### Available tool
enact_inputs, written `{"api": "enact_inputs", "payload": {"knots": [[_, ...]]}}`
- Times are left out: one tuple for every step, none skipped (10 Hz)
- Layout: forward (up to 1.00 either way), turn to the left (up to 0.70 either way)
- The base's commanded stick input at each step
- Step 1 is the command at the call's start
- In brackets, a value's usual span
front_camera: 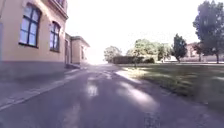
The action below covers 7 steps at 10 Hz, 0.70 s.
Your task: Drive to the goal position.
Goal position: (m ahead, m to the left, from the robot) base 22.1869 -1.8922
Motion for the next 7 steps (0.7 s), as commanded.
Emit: {"api": "enact_inputs", "payload": {"knots": [[0.70,0.00],[0.70,0.00],[0.70,0.00],[0.70,0.00],[0.70,0.00],[0.70,0.00],[0.70,0.00]]}}
